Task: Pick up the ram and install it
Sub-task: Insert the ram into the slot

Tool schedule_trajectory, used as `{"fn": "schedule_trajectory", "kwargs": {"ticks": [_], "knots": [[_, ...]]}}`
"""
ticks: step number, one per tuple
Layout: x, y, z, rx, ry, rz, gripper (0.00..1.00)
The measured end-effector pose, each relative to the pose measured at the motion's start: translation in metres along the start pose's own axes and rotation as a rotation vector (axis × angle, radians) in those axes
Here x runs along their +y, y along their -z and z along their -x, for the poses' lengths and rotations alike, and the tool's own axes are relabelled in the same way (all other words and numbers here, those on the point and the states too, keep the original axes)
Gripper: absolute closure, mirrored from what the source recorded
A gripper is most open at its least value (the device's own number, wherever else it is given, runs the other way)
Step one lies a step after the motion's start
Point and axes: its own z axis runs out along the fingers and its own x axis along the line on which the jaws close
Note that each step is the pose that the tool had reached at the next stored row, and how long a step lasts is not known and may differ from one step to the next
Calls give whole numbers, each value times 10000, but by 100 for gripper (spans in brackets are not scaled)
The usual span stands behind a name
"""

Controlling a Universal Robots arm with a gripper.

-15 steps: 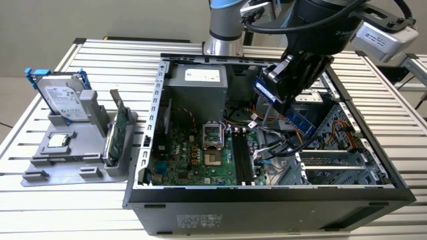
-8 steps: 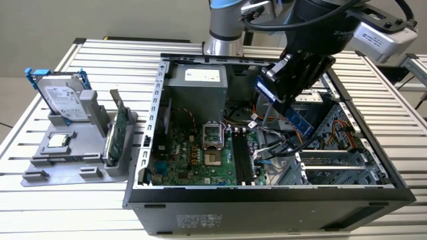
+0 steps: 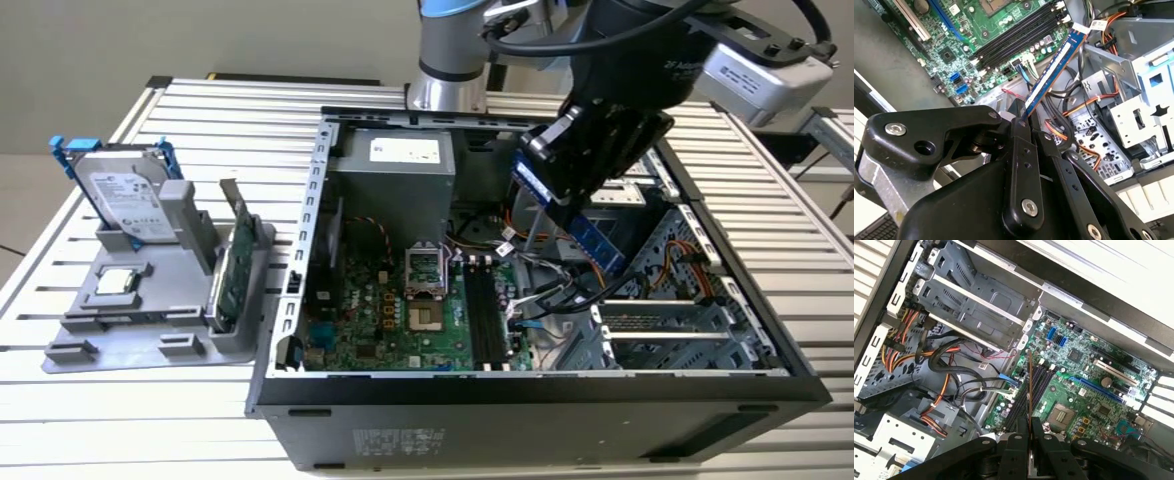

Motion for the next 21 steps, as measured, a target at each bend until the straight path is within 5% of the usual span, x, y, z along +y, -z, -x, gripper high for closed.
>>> {"fn": "schedule_trajectory", "kwargs": {"ticks": [21], "knots": [[0,1,0,0,-1703,-59,100]]}}
